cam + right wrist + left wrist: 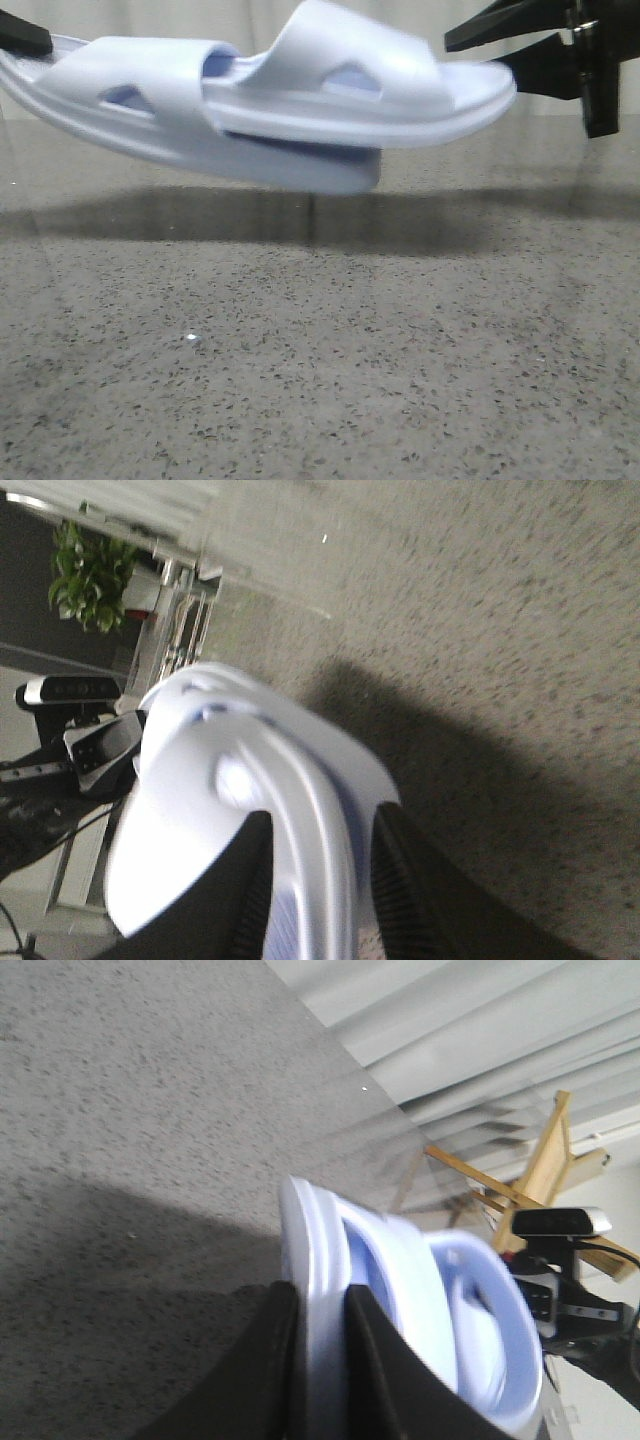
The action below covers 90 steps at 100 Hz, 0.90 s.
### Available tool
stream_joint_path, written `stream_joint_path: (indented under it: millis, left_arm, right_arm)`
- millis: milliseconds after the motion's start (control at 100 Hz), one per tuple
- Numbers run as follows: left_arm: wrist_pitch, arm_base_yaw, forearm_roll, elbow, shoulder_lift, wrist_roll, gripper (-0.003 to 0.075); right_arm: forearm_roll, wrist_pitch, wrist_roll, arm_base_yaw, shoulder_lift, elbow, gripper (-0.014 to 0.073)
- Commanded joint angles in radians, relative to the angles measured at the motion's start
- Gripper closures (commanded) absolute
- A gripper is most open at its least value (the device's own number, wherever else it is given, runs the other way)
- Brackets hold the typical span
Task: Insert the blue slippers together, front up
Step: 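Lower the stacked slippers onto the table and open both grippers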
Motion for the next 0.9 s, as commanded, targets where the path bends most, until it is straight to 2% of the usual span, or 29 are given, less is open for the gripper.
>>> stream_joint_path:
  millis: [0, 170, 360, 510, 630, 820, 890]
  left_arm:
    - [0.010, -0.006, -0.044, -0.022, -0.028, 0.005, 0.0705]
    - [-0.092, -0.020, -0.034, -0.022, -0.028, 0.033, 0.0705]
    - [-0.220, -0.083, -0.034, -0.022, -0.007, 0.102, 0.0704]
    - [-0.272, -0.090, -0.024, -0.022, 0.014, 0.184, 0.0692]
    - [-0.288, -0.090, 0.007, -0.024, 0.016, 0.236, 0.0608]
    - [-0.307, -0.077, 0.118, -0.069, 0.016, 0.238, 0.0367]
    - [-0.289, -0.053, 0.150, -0.094, 0.004, 0.234, 0.0306]
  right_arm:
    - [0.050, 0.143, -0.020, -0.052, -0.065, -0.028, 0.0396]
    - [0.050, 0.141, -0.020, -0.109, -0.099, -0.028, 0.0396]
    - [0.048, 0.141, -0.020, -0.109, -0.106, -0.028, 0.0398]
    - [0.040, 0.141, -0.020, -0.109, -0.106, -0.028, 0.0401]
    - [0.039, 0.141, -0.020, -0.109, -0.106, -0.028, 0.0401]
    - [0.021, 0.141, -0.020, -0.109, -0.106, -0.028, 0.0401]
    - [-0.009, 0.141, -0.020, -0.109, -0.106, -0.028, 0.0401]
